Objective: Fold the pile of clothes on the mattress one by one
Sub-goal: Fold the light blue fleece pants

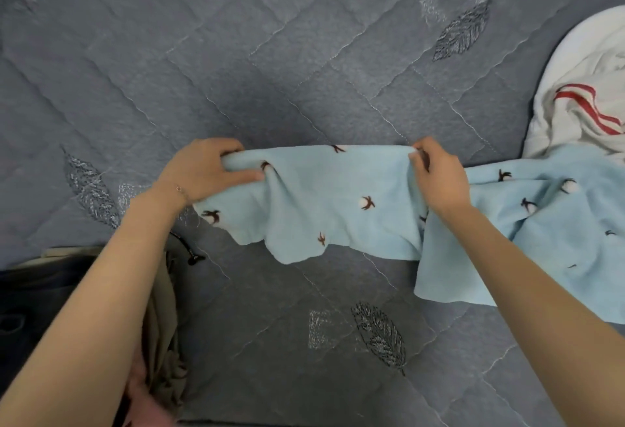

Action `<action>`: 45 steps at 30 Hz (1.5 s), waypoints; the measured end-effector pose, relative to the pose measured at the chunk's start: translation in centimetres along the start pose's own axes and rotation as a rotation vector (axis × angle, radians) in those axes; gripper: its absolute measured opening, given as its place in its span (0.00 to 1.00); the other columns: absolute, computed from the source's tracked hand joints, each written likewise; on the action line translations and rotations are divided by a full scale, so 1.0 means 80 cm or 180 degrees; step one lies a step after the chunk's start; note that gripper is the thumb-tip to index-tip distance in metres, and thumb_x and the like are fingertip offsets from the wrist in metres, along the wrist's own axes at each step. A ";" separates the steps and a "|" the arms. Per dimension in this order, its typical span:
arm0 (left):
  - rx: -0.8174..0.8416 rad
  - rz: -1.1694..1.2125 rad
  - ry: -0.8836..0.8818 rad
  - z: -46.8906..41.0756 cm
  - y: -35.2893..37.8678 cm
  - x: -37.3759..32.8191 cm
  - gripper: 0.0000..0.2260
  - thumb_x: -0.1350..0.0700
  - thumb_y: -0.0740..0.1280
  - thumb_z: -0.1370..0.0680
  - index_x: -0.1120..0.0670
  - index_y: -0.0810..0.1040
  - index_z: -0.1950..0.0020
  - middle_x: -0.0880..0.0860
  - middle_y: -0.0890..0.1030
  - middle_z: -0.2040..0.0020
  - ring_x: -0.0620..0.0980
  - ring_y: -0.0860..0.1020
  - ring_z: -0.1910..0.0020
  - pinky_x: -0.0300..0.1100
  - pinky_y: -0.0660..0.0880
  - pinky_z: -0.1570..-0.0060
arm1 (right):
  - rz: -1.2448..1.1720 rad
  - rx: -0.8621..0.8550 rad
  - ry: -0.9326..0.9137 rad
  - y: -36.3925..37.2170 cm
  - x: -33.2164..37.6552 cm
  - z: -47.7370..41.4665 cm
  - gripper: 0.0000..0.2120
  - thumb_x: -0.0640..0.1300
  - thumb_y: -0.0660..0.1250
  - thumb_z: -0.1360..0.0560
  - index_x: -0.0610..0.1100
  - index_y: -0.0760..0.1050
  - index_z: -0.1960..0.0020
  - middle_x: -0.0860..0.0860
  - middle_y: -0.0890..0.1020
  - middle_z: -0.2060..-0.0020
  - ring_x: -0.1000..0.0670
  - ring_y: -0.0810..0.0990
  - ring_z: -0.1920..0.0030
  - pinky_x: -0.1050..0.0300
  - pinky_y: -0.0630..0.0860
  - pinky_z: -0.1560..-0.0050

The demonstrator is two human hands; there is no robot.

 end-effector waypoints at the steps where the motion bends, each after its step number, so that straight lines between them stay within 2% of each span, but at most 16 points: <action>1: 0.0260 -0.0128 -0.0202 -0.004 0.010 0.020 0.20 0.33 0.70 0.35 0.48 0.79 0.56 0.47 0.80 0.61 0.45 0.77 0.62 0.42 0.72 0.60 | 0.0036 0.0062 0.0012 0.003 -0.001 -0.004 0.08 0.43 0.59 0.19 0.41 0.74 0.44 0.48 0.76 0.63 0.39 0.77 0.57 0.49 0.71 0.57; 3: 0.0423 -0.0208 -0.0458 -0.010 0.026 0.054 0.20 0.41 0.75 0.33 0.54 0.80 0.49 0.52 0.82 0.54 0.51 0.77 0.57 0.45 0.72 0.58 | 0.0102 0.0064 0.0052 0.006 -0.007 -0.010 0.09 0.43 0.61 0.20 0.41 0.75 0.44 0.45 0.80 0.58 0.39 0.77 0.53 0.49 0.72 0.54; 6: -0.0325 0.0291 -0.0718 -0.005 0.026 0.092 0.24 0.48 0.74 0.28 0.60 0.75 0.38 0.58 0.78 0.44 0.57 0.75 0.44 0.48 0.72 0.47 | 0.0314 -0.0038 0.0123 0.010 -0.019 -0.011 0.12 0.45 0.65 0.22 0.40 0.76 0.42 0.42 0.80 0.47 0.38 0.75 0.44 0.46 0.70 0.43; 10: -0.0867 0.0754 -0.1437 0.029 0.053 0.122 0.24 0.38 0.67 0.27 0.61 0.72 0.57 0.61 0.76 0.55 0.62 0.74 0.48 0.51 0.69 0.49 | 0.0532 -0.0022 0.0268 0.018 -0.032 0.004 0.27 0.56 0.71 0.28 0.42 0.72 0.35 0.42 0.75 0.40 0.39 0.70 0.38 0.45 0.65 0.37; 13: -0.1055 0.0770 -0.1494 0.051 0.080 0.105 0.21 0.42 0.71 0.28 0.59 0.71 0.57 0.61 0.75 0.51 0.59 0.71 0.47 0.49 0.68 0.48 | 0.0689 -0.0124 0.0289 0.020 -0.038 0.014 0.32 0.60 0.72 0.31 0.41 0.72 0.36 0.43 0.75 0.42 0.40 0.72 0.39 0.45 0.64 0.37; 16: -0.1307 0.0995 -0.1560 0.068 0.108 0.085 0.19 0.50 0.73 0.28 0.62 0.72 0.49 0.60 0.72 0.45 0.57 0.68 0.43 0.44 0.65 0.45 | 0.0847 -0.0105 0.0269 0.025 -0.040 0.019 0.27 0.57 0.72 0.29 0.40 0.74 0.40 0.42 0.78 0.46 0.39 0.74 0.42 0.46 0.63 0.38; 20: -0.1838 0.1636 -0.1320 0.078 0.117 0.067 0.05 0.60 0.65 0.21 0.61 0.74 0.49 0.62 0.74 0.46 0.54 0.70 0.47 0.45 0.69 0.44 | 0.0990 -0.0126 0.0146 0.029 -0.032 0.023 0.19 0.54 0.69 0.26 0.41 0.77 0.42 0.43 0.80 0.48 0.39 0.75 0.45 0.46 0.61 0.37; 24: -0.2232 0.2273 -0.1439 0.092 0.117 0.065 0.01 0.58 0.58 0.18 0.54 0.69 0.48 0.58 0.76 0.49 0.50 0.74 0.50 0.43 0.71 0.48 | 0.0881 -0.0272 0.0078 0.026 -0.024 0.027 0.16 0.52 0.68 0.24 0.40 0.78 0.46 0.42 0.82 0.51 0.39 0.76 0.47 0.47 0.62 0.38; 26: -0.2283 0.2319 -0.1439 0.096 0.117 0.067 0.02 0.58 0.59 0.18 0.54 0.68 0.50 0.50 0.76 0.54 0.39 0.74 0.56 0.33 0.70 0.54 | 0.0881 -0.0321 0.0045 0.024 -0.021 0.029 0.16 0.52 0.66 0.23 0.39 0.78 0.47 0.41 0.82 0.53 0.39 0.76 0.49 0.48 0.62 0.39; 27: -0.2288 0.2309 -0.1411 0.097 0.114 0.069 0.03 0.58 0.60 0.18 0.55 0.68 0.52 0.47 0.74 0.58 0.34 0.72 0.61 0.29 0.68 0.59 | 0.0879 -0.0338 0.0044 0.022 -0.020 0.029 0.15 0.52 0.65 0.22 0.39 0.79 0.48 0.40 0.82 0.53 0.38 0.76 0.49 0.48 0.62 0.40; 29: -0.2323 0.2087 -0.1350 0.101 0.096 0.082 0.07 0.59 0.64 0.20 0.57 0.68 0.56 0.44 0.70 0.64 0.36 0.67 0.68 0.27 0.65 0.67 | 0.0828 -0.0415 0.0105 0.017 -0.023 0.030 0.15 0.51 0.62 0.20 0.39 0.79 0.50 0.40 0.82 0.55 0.38 0.76 0.50 0.48 0.62 0.41; 36: -0.2193 0.1165 -0.1239 0.124 0.046 0.150 0.14 0.55 0.69 0.24 0.65 0.74 0.61 0.63 0.74 0.66 0.51 0.69 0.64 0.48 0.67 0.63 | 0.0426 -0.1104 0.0202 -0.011 -0.019 0.035 0.18 0.52 0.59 0.19 0.45 0.70 0.65 0.46 0.72 0.65 0.41 0.73 0.55 0.49 0.58 0.47; 38: -0.1941 0.0744 -0.1337 0.124 0.061 0.149 0.12 0.53 0.69 0.23 0.62 0.76 0.57 0.64 0.76 0.63 0.56 0.72 0.63 0.48 0.67 0.62 | 0.0623 -0.0953 0.0237 -0.002 -0.018 0.032 0.18 0.53 0.59 0.19 0.43 0.78 0.59 0.44 0.76 0.57 0.40 0.72 0.50 0.48 0.58 0.44; 40: -0.1791 0.0506 -0.1447 0.124 0.073 0.141 0.14 0.52 0.69 0.23 0.59 0.76 0.43 0.61 0.79 0.51 0.60 0.76 0.52 0.50 0.70 0.54 | 0.0889 -0.0617 0.0313 0.012 -0.023 0.028 0.17 0.53 0.58 0.19 0.45 0.81 0.46 0.43 0.76 0.46 0.40 0.70 0.42 0.47 0.56 0.38; 42: -0.1898 0.0251 -0.1283 0.124 0.077 0.117 0.22 0.53 0.69 0.23 0.61 0.71 0.33 0.62 0.75 0.39 0.62 0.73 0.41 0.53 0.68 0.42 | 0.1051 -0.0368 0.0206 0.023 -0.025 0.030 0.16 0.53 0.60 0.20 0.49 0.77 0.36 0.43 0.73 0.38 0.41 0.66 0.36 0.45 0.52 0.31; 45: -0.2025 -0.0362 -0.0761 0.120 0.085 0.053 0.25 0.56 0.68 0.23 0.62 0.67 0.29 0.67 0.67 0.31 0.67 0.67 0.33 0.60 0.62 0.34 | 0.1083 -0.0248 -0.0011 0.026 -0.019 0.043 0.20 0.54 0.62 0.21 0.50 0.72 0.31 0.44 0.69 0.33 0.42 0.62 0.29 0.41 0.48 0.27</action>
Point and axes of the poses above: each hand's wrist, its own z-axis away from the middle knuckle, its own y-axis out of the palm, x = y × z, the point moved 9 cm from there along -z, towards the middle knuckle
